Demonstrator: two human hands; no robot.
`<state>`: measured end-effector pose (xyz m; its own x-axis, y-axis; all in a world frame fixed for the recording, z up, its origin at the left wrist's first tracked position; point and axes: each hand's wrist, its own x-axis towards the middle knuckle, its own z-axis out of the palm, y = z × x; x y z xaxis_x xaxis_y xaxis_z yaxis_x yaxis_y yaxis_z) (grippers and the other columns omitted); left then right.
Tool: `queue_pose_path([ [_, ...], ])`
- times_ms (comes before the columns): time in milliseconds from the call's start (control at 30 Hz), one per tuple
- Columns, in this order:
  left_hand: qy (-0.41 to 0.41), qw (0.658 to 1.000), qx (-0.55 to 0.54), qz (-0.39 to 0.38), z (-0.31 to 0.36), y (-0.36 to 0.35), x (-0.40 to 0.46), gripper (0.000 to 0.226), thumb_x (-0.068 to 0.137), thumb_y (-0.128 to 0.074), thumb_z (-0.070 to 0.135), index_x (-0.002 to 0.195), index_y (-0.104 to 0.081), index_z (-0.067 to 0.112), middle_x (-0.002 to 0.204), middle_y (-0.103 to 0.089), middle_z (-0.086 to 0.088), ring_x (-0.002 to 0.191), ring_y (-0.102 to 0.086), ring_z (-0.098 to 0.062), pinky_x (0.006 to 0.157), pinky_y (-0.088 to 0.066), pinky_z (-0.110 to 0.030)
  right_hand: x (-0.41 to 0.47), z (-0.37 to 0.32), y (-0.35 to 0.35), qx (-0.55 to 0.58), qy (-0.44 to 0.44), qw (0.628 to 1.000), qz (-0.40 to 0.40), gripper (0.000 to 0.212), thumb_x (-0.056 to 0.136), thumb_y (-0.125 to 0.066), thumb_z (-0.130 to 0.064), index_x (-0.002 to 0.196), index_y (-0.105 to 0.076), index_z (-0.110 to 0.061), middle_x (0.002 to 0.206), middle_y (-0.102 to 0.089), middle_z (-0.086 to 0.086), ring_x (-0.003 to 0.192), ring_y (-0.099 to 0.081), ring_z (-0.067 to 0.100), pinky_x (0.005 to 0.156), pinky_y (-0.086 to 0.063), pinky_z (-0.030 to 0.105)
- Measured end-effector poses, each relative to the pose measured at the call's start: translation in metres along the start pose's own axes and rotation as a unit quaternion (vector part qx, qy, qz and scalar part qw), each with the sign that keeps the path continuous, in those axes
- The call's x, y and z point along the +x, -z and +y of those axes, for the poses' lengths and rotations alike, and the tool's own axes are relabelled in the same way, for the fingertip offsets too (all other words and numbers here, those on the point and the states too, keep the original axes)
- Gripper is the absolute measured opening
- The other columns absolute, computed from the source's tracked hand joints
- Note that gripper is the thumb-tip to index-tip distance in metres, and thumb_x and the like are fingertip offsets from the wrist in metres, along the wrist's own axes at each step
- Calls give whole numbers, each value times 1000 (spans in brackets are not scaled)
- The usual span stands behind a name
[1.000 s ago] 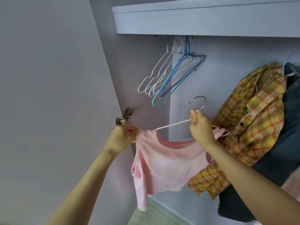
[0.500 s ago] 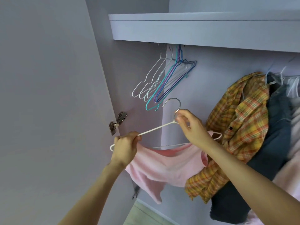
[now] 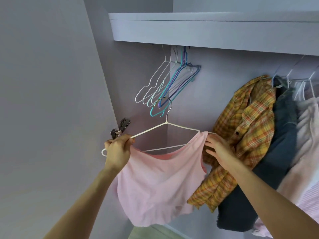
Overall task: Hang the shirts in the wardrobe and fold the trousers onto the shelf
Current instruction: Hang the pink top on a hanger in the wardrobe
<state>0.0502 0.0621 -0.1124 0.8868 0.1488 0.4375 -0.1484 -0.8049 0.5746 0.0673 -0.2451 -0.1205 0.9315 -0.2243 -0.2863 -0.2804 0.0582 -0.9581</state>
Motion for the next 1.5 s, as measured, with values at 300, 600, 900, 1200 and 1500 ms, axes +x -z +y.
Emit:
queue_pose_path([
  [300, -12, 999, 43, 21, -10, 4, -6, 14, 87, -58, -4, 82, -69, 3, 78, -70, -12, 72, -63, -33, 71, -19, -30, 0, -22, -11, 141, 28, 989, 40, 13, 93, -47, -7, 86, -58, -5, 88, -61, 9, 83, -59, 20, 71, -48, 24],
  [600, -9, 1000, -16, 23, -5, 4, 0, 15, 88, -56, -4, 80, -69, -2, 80, -69, -16, 71, -61, -37, 77, -42, -46, -1, -22, 7, 68, 77, 993, 59, 11, 88, -49, -1, 86, -56, -10, 91, -55, 15, 84, -54, 26, 76, -44, 37],
  [900, -28, 998, -44, 27, 3, 6, 14, 15, 89, -56, -3, 83, -69, -2, 85, -70, -15, 81, -60, -38, 85, -44, -50, -12, -23, 25, -153, 204, 964, 73, 20, 90, -55, -6, 110, -57, -6, 99, -61, 5, 99, -57, 21, 83, -46, 29],
  [1200, -47, 998, -42, 10, 3, 5, 18, 15, 90, -57, 2, 83, -71, 2, 83, -70, -12, 81, -60, -35, 88, -38, -41, -4, -25, 29, -524, 271, 795, 138, 32, 88, -56, -17, 120, -61, -21, 122, -51, 7, 115, -46, 27, 95, -39, 45],
  [1500, -62, 997, -26, -42, 11, -7, 36, 16, 85, -60, -2, 92, -73, 3, 91, -67, -17, 85, -61, -39, 84, -46, -44, -23, -20, 42, -522, 246, 807, -123, 18, 95, -49, -24, 81, -54, -13, 79, -54, 4, 74, -55, 19, 66, -45, 36],
])
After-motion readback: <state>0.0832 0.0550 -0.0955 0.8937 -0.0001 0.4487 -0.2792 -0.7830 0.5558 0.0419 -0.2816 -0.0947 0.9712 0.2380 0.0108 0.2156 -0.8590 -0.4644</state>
